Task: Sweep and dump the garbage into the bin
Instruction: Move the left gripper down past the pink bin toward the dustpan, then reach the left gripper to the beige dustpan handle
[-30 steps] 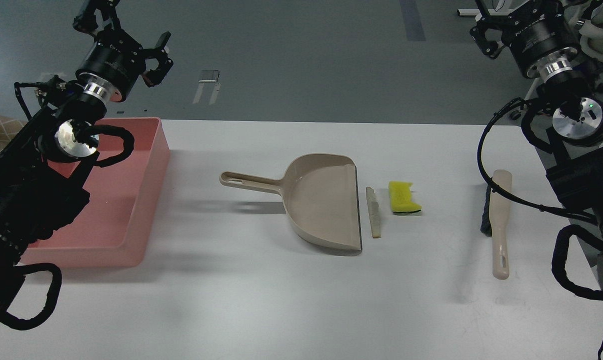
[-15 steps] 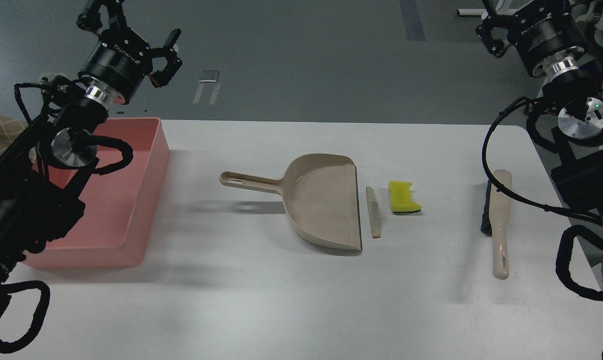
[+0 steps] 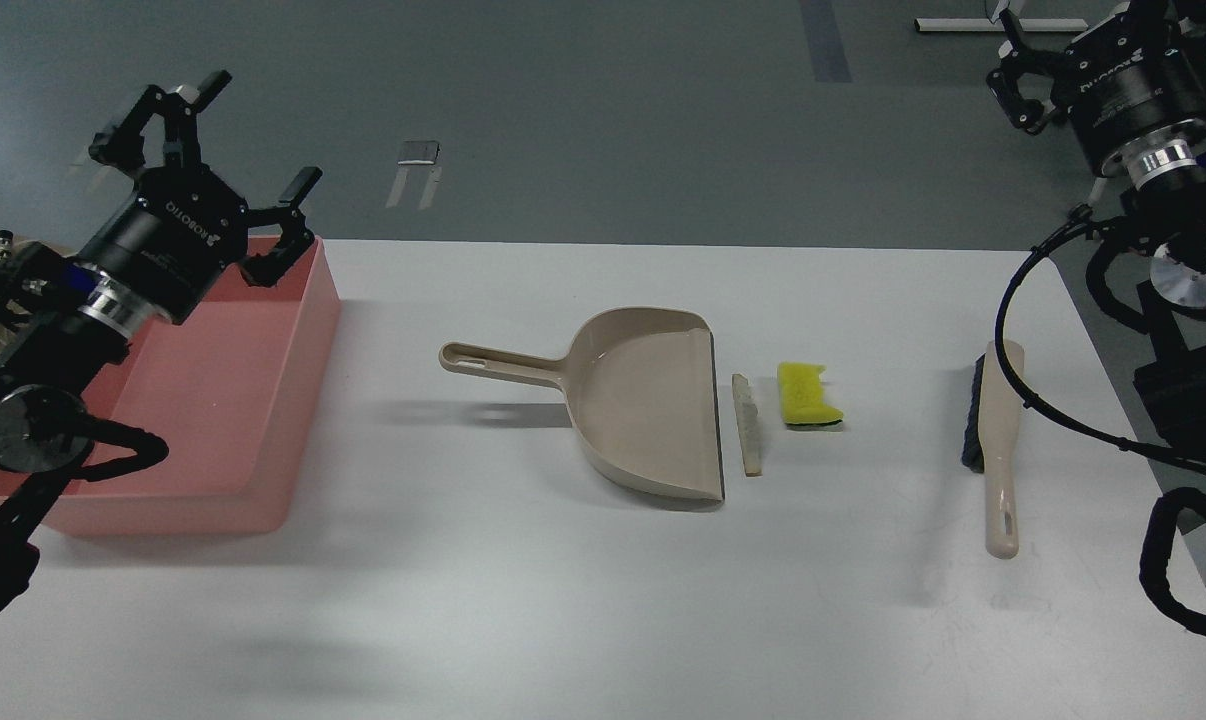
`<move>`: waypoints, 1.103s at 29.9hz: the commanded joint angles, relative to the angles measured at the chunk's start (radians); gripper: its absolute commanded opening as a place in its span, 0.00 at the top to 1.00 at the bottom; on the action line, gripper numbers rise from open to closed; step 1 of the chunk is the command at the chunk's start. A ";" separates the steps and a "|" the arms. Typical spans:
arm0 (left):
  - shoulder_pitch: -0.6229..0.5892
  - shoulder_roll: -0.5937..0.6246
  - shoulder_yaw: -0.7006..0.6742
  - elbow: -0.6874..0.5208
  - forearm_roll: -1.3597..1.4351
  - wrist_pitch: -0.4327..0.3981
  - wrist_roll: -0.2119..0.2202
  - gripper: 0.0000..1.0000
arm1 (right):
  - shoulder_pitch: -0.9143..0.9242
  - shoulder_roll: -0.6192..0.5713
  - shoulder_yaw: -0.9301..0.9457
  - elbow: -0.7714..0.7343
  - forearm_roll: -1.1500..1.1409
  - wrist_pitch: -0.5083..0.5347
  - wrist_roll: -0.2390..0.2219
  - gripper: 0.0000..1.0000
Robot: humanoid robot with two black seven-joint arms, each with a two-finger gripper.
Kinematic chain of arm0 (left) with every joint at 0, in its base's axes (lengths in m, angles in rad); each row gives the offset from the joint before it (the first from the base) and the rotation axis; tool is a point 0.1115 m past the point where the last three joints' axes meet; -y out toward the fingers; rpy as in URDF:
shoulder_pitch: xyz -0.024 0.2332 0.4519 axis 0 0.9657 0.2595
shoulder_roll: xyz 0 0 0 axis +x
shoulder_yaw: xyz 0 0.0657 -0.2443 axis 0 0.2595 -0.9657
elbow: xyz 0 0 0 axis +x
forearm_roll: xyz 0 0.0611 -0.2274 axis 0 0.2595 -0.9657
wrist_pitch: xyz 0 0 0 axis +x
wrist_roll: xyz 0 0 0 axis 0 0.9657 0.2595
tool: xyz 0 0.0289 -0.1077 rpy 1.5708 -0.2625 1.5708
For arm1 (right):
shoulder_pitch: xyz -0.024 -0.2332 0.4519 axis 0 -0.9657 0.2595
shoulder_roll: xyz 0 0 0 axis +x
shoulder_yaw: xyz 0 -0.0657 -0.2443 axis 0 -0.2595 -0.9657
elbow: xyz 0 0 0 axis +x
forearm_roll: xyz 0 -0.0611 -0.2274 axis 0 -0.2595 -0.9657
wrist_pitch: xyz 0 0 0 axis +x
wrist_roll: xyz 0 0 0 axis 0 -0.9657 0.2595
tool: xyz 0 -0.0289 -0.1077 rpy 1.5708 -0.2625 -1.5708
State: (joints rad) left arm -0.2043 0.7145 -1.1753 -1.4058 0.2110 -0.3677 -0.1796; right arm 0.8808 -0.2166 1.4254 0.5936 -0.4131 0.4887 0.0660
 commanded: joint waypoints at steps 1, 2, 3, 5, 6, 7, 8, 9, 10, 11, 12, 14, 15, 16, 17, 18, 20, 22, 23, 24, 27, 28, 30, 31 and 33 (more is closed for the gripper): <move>0.141 0.052 -0.066 -0.139 0.008 0.021 -0.001 0.02 | -0.031 0.000 0.000 0.037 -0.001 0.000 0.000 0.00; 0.193 0.063 -0.093 -0.192 0.011 0.026 -0.003 0.02 | -0.043 0.000 0.000 0.049 -0.001 0.000 0.001 0.00; 0.250 0.071 -0.112 -0.249 0.014 0.036 -0.001 0.03 | -0.049 0.000 0.000 0.057 -0.001 0.000 0.001 0.00; 0.299 0.086 -0.121 -0.298 0.027 0.047 -0.001 0.03 | -0.054 0.000 0.000 0.061 -0.001 0.000 0.001 0.00; 0.331 0.103 -0.121 -0.347 0.060 0.059 -0.001 0.03 | -0.055 -0.001 0.000 0.063 -0.001 0.000 0.001 0.00; 0.345 0.106 -0.119 -0.360 0.079 0.062 -0.001 0.03 | -0.056 -0.003 0.000 0.063 -0.001 0.000 0.001 0.00; 0.359 0.112 -0.115 -0.360 0.111 0.064 0.000 0.04 | -0.056 -0.009 0.001 0.063 0.000 0.000 0.001 0.00; 0.361 0.114 -0.110 -0.360 0.128 0.070 0.000 0.05 | -0.056 -0.015 0.001 0.064 0.000 0.000 0.001 0.00; 0.361 0.117 -0.106 -0.360 0.142 0.075 0.000 0.06 | -0.056 -0.018 0.000 0.067 0.000 0.000 0.001 0.00; 0.362 0.120 -0.104 -0.360 0.172 0.084 0.005 0.07 | -0.057 -0.024 0.000 0.072 0.000 0.000 0.001 0.00; 0.362 0.121 -0.104 -0.360 0.189 0.084 0.008 0.07 | -0.059 -0.026 0.000 0.074 0.000 0.000 0.000 0.00; 0.358 0.147 -0.103 -0.358 0.293 0.095 0.028 0.07 | -0.069 -0.032 0.001 0.077 0.000 0.000 0.001 0.00; 0.352 0.157 -0.099 -0.358 0.324 0.096 0.035 0.07 | -0.071 -0.032 0.000 0.077 0.000 0.000 0.000 0.00; 0.332 0.167 -0.081 -0.357 0.379 0.099 0.055 0.07 | -0.071 -0.035 0.000 0.077 0.000 0.000 0.001 0.00; 0.315 0.166 -0.069 -0.354 0.402 0.099 0.071 0.07 | -0.071 -0.036 0.000 0.077 0.000 0.000 0.000 0.00; 0.293 0.164 -0.049 -0.351 0.421 0.099 0.084 0.07 | -0.071 -0.036 0.000 0.077 0.000 0.000 0.001 0.00; 0.191 0.161 0.072 -0.319 0.462 0.102 0.118 0.07 | -0.071 -0.038 0.000 0.077 0.000 0.000 0.000 0.00; 0.107 0.161 0.168 -0.305 0.475 0.116 0.121 0.07 | -0.071 -0.038 0.000 0.077 0.000 0.000 0.001 0.00; 0.080 0.160 0.201 -0.297 0.475 0.122 0.123 0.07 | -0.071 -0.040 0.000 0.077 0.000 0.000 0.000 0.00; 0.056 0.160 0.230 -0.288 0.475 0.130 0.123 0.07 | -0.071 -0.040 0.000 0.077 0.000 0.000 0.000 0.00; -0.056 0.119 0.360 -0.234 0.475 0.168 0.137 0.07 | -0.072 -0.053 0.000 0.077 0.000 0.000 0.001 0.00; -0.093 0.096 0.402 -0.213 0.475 0.176 0.155 0.07 | -0.074 -0.058 0.000 0.075 0.000 0.000 0.000 0.00; -0.122 0.080 0.430 -0.193 0.473 0.181 0.190 0.07 | -0.078 -0.063 0.000 0.075 0.000 0.000 0.000 0.00; -0.147 0.068 0.448 -0.179 0.473 0.184 0.237 0.07 | -0.082 -0.066 0.000 0.075 0.000 0.000 0.000 0.00; -0.172 0.054 0.468 -0.173 0.469 0.185 0.299 0.07 | -0.083 -0.067 0.000 0.075 0.000 0.000 0.001 0.00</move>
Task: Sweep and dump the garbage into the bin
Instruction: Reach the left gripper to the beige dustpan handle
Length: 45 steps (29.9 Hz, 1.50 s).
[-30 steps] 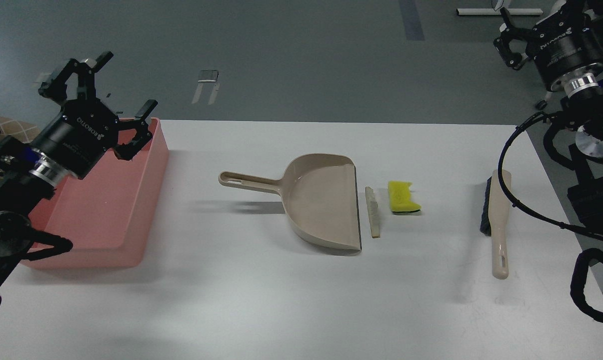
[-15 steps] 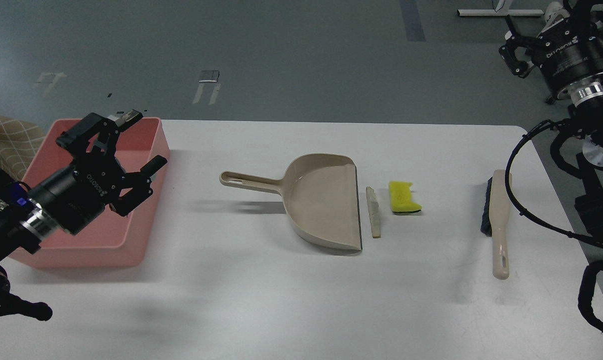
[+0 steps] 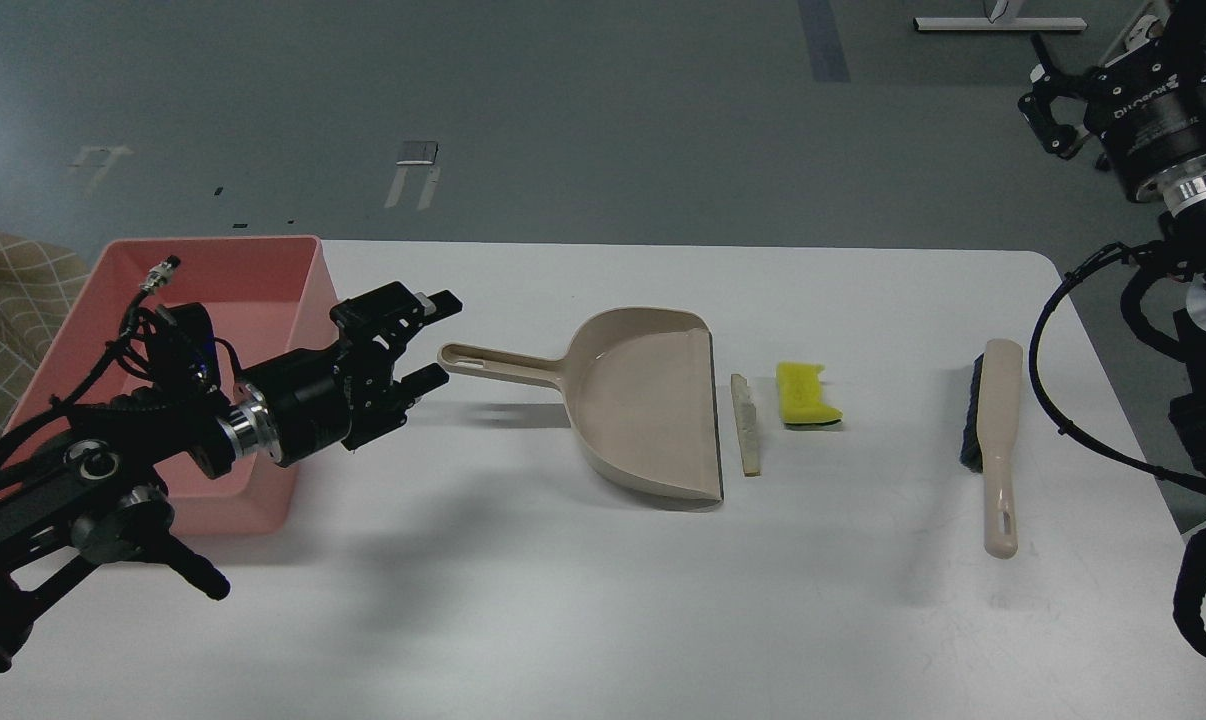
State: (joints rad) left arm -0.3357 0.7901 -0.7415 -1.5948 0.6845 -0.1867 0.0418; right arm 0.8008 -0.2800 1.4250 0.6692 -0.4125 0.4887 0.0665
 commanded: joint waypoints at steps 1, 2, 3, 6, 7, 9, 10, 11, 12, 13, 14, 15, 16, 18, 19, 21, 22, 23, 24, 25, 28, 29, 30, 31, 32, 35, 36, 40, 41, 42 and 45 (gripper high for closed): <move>-0.046 -0.032 0.047 0.016 -0.005 0.004 0.101 0.07 | -0.003 -0.007 0.000 -0.002 0.000 0.000 0.001 0.00; -0.048 -0.037 0.053 0.016 -0.005 0.004 0.107 0.07 | -0.003 -0.008 0.000 -0.002 0.000 0.000 -0.001 0.00; -0.057 -0.048 0.071 0.021 -0.005 0.006 0.109 0.07 | -0.005 -0.010 0.000 -0.002 -0.002 0.000 0.001 0.00; -0.078 -0.069 0.103 0.053 -0.005 0.009 0.110 0.07 | -0.008 -0.011 0.000 -0.002 0.000 0.000 -0.001 0.00; -0.085 -0.084 0.108 0.076 -0.006 0.012 0.115 0.07 | -0.011 -0.011 0.000 -0.002 0.000 0.000 0.001 0.00; -0.095 -0.107 0.110 0.105 -0.011 0.016 0.130 0.07 | -0.012 -0.011 0.000 -0.002 -0.002 0.000 0.001 0.00; -0.100 -0.115 0.110 0.111 -0.013 0.018 0.136 0.07 | -0.012 -0.013 0.000 -0.002 -0.002 0.000 -0.001 0.00; -0.104 -0.121 0.110 0.119 -0.013 0.018 0.142 0.07 | -0.014 -0.013 0.000 -0.002 -0.002 0.000 -0.001 0.00; -0.112 -0.133 0.110 0.136 -0.013 0.020 0.151 0.07 | -0.014 -0.015 0.000 -0.002 -0.002 0.000 0.001 0.00; -0.120 -0.147 0.111 0.154 -0.013 0.018 0.155 0.07 | -0.014 -0.016 0.000 -0.002 -0.002 0.000 -0.001 0.00; -0.123 -0.156 0.113 0.165 -0.013 0.020 0.155 0.07 | -0.014 -0.016 0.000 -0.002 -0.002 0.000 -0.001 0.00; -0.127 -0.173 0.114 0.192 -0.013 0.018 0.159 0.07 | -0.014 -0.016 0.000 -0.002 -0.002 0.000 -0.001 0.00; -0.129 -0.183 0.119 0.206 -0.013 0.018 0.164 0.07 | -0.014 -0.016 0.000 -0.002 -0.002 0.000 0.001 0.00; -0.135 -0.207 0.135 0.248 -0.013 0.020 0.187 0.07 | -0.014 -0.018 0.000 -0.002 -0.002 0.000 -0.001 0.00; -0.138 -0.215 0.140 0.260 -0.013 0.020 0.194 0.07 | -0.014 -0.018 0.000 -0.002 -0.002 0.000 -0.001 0.00; -0.143 -0.242 0.146 0.282 -0.017 0.033 0.202 0.07 | -0.014 -0.018 0.000 -0.003 -0.002 0.000 -0.001 0.00; -0.143 -0.247 0.146 0.283 -0.019 0.039 0.202 0.07 | -0.015 -0.018 0.000 -0.003 -0.002 0.000 -0.001 0.00; -0.144 -0.252 0.146 0.283 -0.019 0.047 0.204 0.07 | -0.017 -0.018 0.000 -0.003 -0.002 0.000 0.001 0.00; -0.150 -0.253 0.146 0.286 -0.019 0.059 0.204 0.07 | -0.020 -0.018 0.000 -0.003 -0.002 0.000 0.001 0.00; -0.155 -0.253 0.146 0.289 -0.019 0.062 0.204 0.07 | -0.022 -0.018 0.000 -0.003 -0.002 0.000 -0.001 0.00; -0.173 -0.267 0.145 0.315 -0.019 0.066 0.204 0.07 | -0.023 -0.016 0.000 -0.002 -0.002 0.000 0.001 0.00; -0.187 -0.279 0.145 0.323 -0.020 0.067 0.204 0.07 | -0.023 -0.016 0.000 -0.003 -0.002 0.000 0.001 0.00; -0.193 -0.285 0.145 0.326 -0.020 0.067 0.204 0.07 | -0.023 -0.016 0.000 -0.003 -0.002 0.000 0.001 0.00; -0.198 -0.290 0.145 0.331 -0.020 0.067 0.204 0.07 | -0.025 -0.016 0.000 -0.003 -0.002 0.000 0.001 0.00; -0.209 -0.296 0.145 0.337 -0.020 0.067 0.204 0.07 | -0.025 -0.018 0.000 -0.003 -0.002 0.000 0.001 0.00; -0.227 -0.299 0.145 0.369 -0.029 0.067 0.204 0.07 | -0.025 -0.018 0.000 -0.003 -0.002 0.000 0.001 0.00; -0.230 -0.299 0.145 0.377 -0.029 0.067 0.204 0.07 | -0.025 -0.018 0.000 -0.003 -0.002 0.000 0.001 0.00; -0.243 -0.333 0.146 0.398 -0.029 0.067 0.202 0.07 | -0.025 -0.018 0.000 -0.002 -0.002 0.000 -0.001 0.00; -0.243 -0.337 0.146 0.401 -0.029 0.067 0.202 0.07 | -0.025 -0.018 0.000 -0.002 -0.002 0.000 -0.001 0.00; -0.243 -0.338 0.146 0.404 -0.029 0.067 0.202 0.07 | -0.025 -0.018 0.000 -0.002 -0.002 0.000 0.001 0.00; -0.244 -0.338 0.148 0.412 -0.029 0.067 0.201 0.07 | -0.025 -0.018 0.000 -0.002 -0.002 0.000 0.001 0.00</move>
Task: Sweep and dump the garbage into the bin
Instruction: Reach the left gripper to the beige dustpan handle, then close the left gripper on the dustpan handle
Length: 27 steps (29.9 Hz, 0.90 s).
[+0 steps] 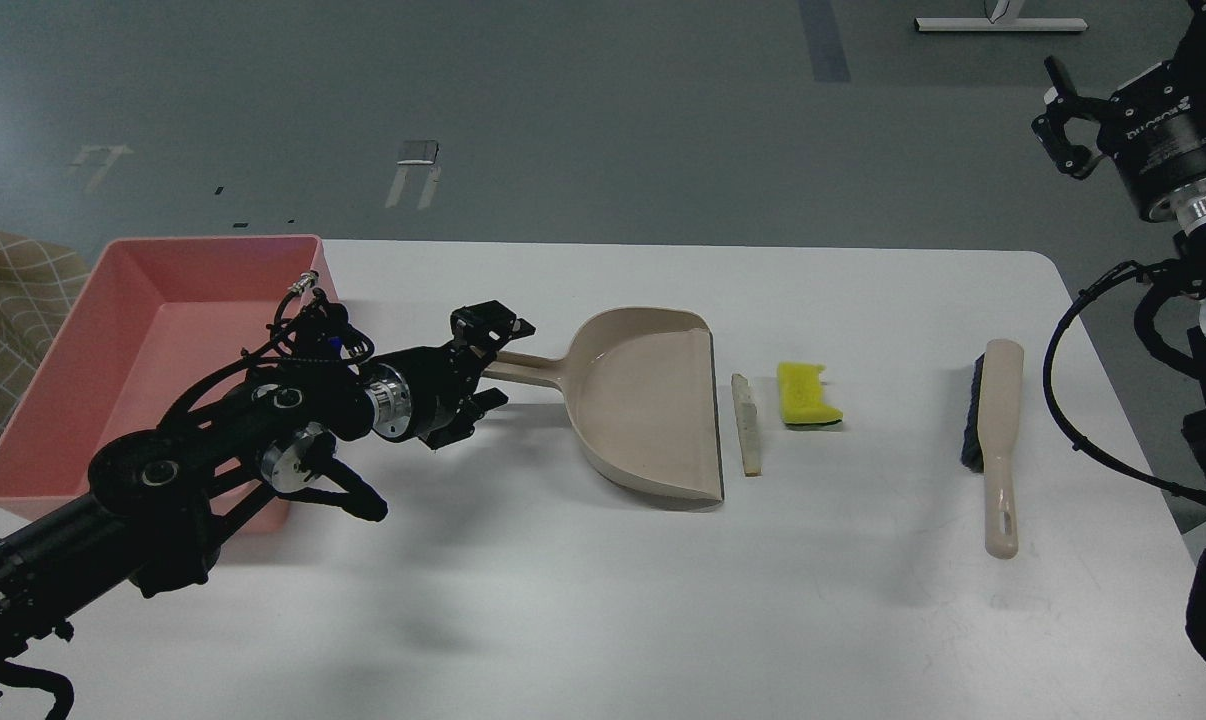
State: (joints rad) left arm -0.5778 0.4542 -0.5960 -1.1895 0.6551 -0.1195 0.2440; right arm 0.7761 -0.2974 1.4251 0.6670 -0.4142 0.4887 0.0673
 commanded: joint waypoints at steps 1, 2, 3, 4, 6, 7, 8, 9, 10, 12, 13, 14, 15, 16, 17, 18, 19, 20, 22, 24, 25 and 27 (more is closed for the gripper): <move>-0.002 -0.002 0.001 0.010 0.000 0.000 -0.003 0.07 | 0.000 0.000 0.000 0.000 0.000 0.000 0.000 0.00; -0.002 -0.002 0.001 0.011 0.000 0.000 -0.005 0.07 | 0.000 0.000 0.000 0.000 0.000 0.000 0.000 0.00; -0.004 -0.003 0.001 0.014 0.000 0.000 -0.005 0.07 | 0.000 0.000 0.000 0.000 0.000 0.000 0.000 0.00; -0.005 -0.003 0.001 0.019 0.000 0.000 -0.005 0.07 | 0.000 0.000 0.000 0.000 0.000 0.000 0.000 0.00; -0.011 -0.005 0.001 0.030 0.000 0.000 -0.003 0.06 | 0.000 0.000 0.000 0.000 0.000 0.000 0.000 0.00; -0.014 -0.005 0.001 0.046 0.000 -0.002 -0.003 0.06 | 0.000 0.000 0.000 0.000 0.000 0.000 0.000 0.00; -0.014 -0.006 0.001 0.054 0.000 -0.002 -0.005 0.06 | 0.000 0.000 0.000 0.000 0.000 0.000 0.000 0.00; -0.016 -0.009 0.001 0.066 0.000 -0.002 -0.008 0.06 | 0.000 0.000 0.000 0.000 0.000 0.000 0.000 0.00; -0.017 -0.012 0.001 0.073 0.000 -0.002 -0.009 0.06 | 0.000 0.000 0.002 0.000 0.000 0.000 -0.001 0.00; -0.017 -0.012 0.001 0.073 0.000 -0.002 -0.015 0.08 | 0.000 0.000 0.000 -0.001 0.000 0.000 0.000 0.00; -0.017 -0.014 0.002 0.071 0.001 -0.003 -0.026 0.17 | 0.000 0.000 0.000 -0.001 0.000 0.000 -0.001 0.00; -0.017 -0.014 0.002 0.071 0.001 -0.003 -0.034 0.23 | 0.000 0.000 0.000 -0.001 0.000 0.000 0.000 0.00; -0.017 -0.014 0.007 0.071 0.005 -0.003 -0.057 0.34 | 0.000 0.000 0.000 -0.001 0.000 0.000 0.000 0.00; -0.019 -0.014 0.012 0.071 0.005 0.000 -0.075 0.39 | 0.000 0.000 0.000 -0.001 0.000 0.000 0.000 0.00; -0.019 -0.014 0.012 0.071 0.005 0.000 -0.083 0.40 | 0.000 0.001 0.000 0.000 0.000 0.000 0.000 0.00; -0.019 -0.014 0.012 0.071 0.005 0.000 -0.086 0.40 | 0.000 0.001 0.000 0.000 0.000 0.000 -0.001 0.00; -0.019 -0.012 0.013 0.073 0.006 0.000 -0.089 0.41 | 0.000 0.001 0.000 0.000 0.000 0.000 0.000 0.00; -0.019 -0.012 0.013 0.073 0.006 0.000 -0.089 0.42 | 0.000 0.001 0.000 0.000 0.000 0.000 0.000 0.00; -0.017 -0.012 0.013 0.073 0.006 0.000 -0.089 0.44 | 0.000 0.001 0.000 0.000 0.000 0.000 -0.001 0.00; -0.013 -0.012 0.013 0.073 0.006 0.000 -0.091 0.47 | 0.000 0.001 0.000 0.000 0.000 0.000 0.000 0.00; -0.013 -0.012 0.013 0.073 0.006 0.000 -0.091 0.47 | 0.000 0.001 0.000 0.000 0.000 0.000 0.000 0.00; -0.008 -0.012 0.013 0.073 0.006 0.000 -0.091 0.47 | 0.000 0.000 0.000 -0.001 0.000 0.000 0.000 0.00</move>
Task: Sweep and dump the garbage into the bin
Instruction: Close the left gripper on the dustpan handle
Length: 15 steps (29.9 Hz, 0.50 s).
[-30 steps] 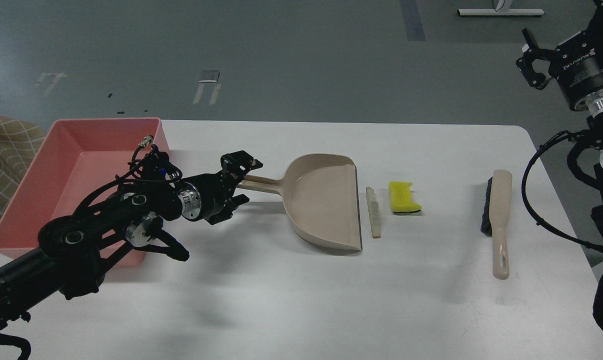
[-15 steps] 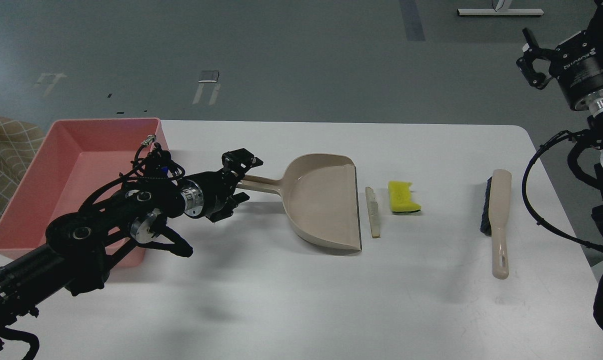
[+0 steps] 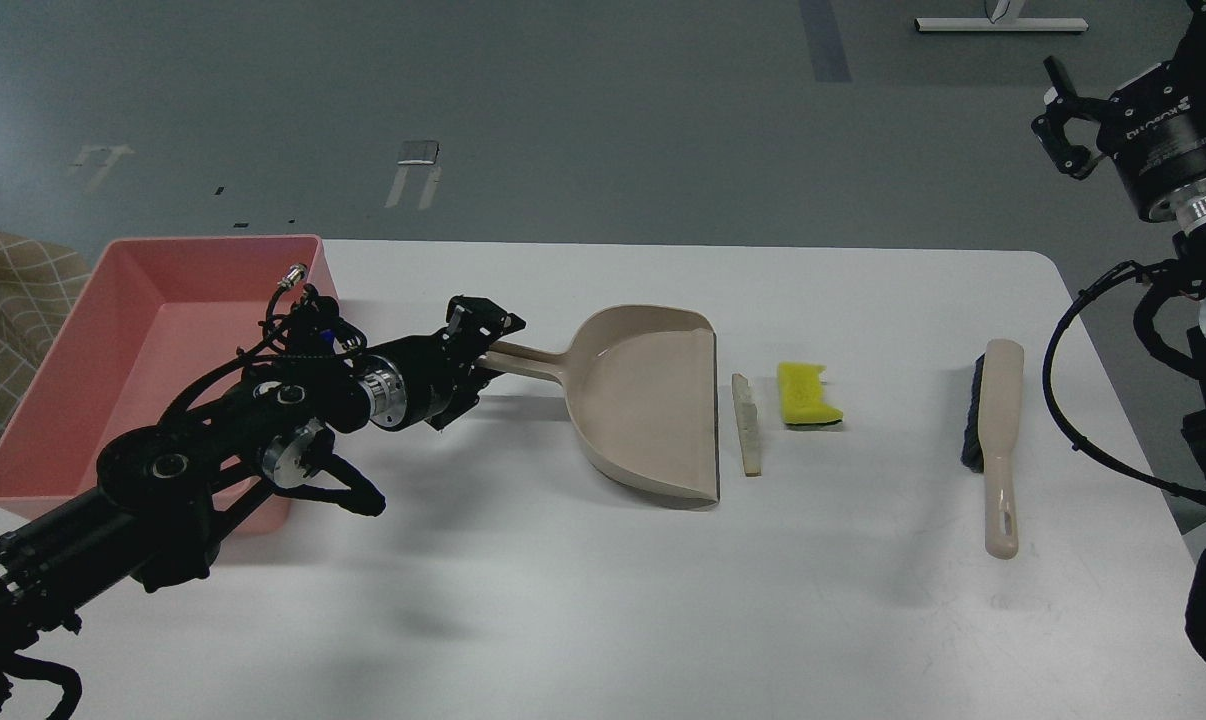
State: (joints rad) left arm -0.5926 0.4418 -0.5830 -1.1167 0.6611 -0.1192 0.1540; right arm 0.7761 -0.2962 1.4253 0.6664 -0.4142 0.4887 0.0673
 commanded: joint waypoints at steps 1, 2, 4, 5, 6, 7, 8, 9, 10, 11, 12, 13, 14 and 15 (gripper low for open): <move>0.008 0.000 0.000 0.000 0.000 -0.001 -0.001 0.48 | 0.000 0.000 0.000 -0.001 0.000 0.000 -0.001 0.00; 0.008 0.000 0.000 0.000 0.002 -0.002 -0.002 0.50 | 0.000 0.000 0.000 0.001 0.000 0.000 -0.001 0.00; 0.005 0.000 0.000 0.000 0.002 -0.004 -0.001 0.50 | 0.000 -0.001 0.000 0.001 0.000 0.000 -0.001 0.00; 0.004 0.002 0.000 0.000 0.002 -0.004 -0.001 0.50 | 0.000 0.000 0.000 0.001 0.000 0.000 0.000 0.00; 0.002 0.003 0.000 0.000 0.000 -0.004 -0.001 0.50 | 0.000 0.000 0.000 0.001 0.000 0.000 -0.001 0.00; 0.002 0.003 0.000 0.000 0.000 -0.004 -0.001 0.50 | 0.000 0.000 0.000 0.001 0.000 0.000 0.000 0.00; 0.002 0.005 0.000 0.000 0.000 -0.004 -0.001 0.50 | 0.000 0.000 0.000 0.001 0.000 0.000 -0.001 0.00; 0.002 0.005 0.000 0.000 0.000 -0.004 -0.001 0.50 | 0.000 0.000 0.000 0.001 0.000 0.000 0.000 0.00; 0.004 0.005 0.000 0.000 0.000 -0.004 -0.001 0.50 | 0.000 0.000 0.000 0.001 0.000 0.000 -0.001 0.00; 0.004 0.006 0.000 0.000 0.000 -0.004 -0.001 0.50 | 0.000 0.000 0.000 0.001 0.000 0.000 0.000 0.00; 0.005 0.006 0.000 0.000 0.000 -0.004 -0.001 0.50 | 0.000 0.000 0.001 0.001 0.000 0.000 -0.001 0.00; 0.007 0.005 -0.001 0.000 0.002 -0.004 -0.002 0.50 | 0.000 -0.001 0.000 0.001 0.000 0.000 -0.001 0.00; 0.008 0.003 -0.001 0.000 0.000 -0.004 -0.004 0.51 | 0.000 -0.001 0.000 0.001 0.000 0.000 -0.001 0.00; 0.008 0.003 0.000 0.000 0.000 -0.004 -0.010 0.54 | 0.000 -0.001 0.000 0.001 0.000 0.000 0.000 0.00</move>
State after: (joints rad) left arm -0.5882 0.4471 -0.5829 -1.1167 0.6614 -0.1228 0.1528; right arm 0.7762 -0.2963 1.4250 0.6672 -0.4142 0.4887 0.0666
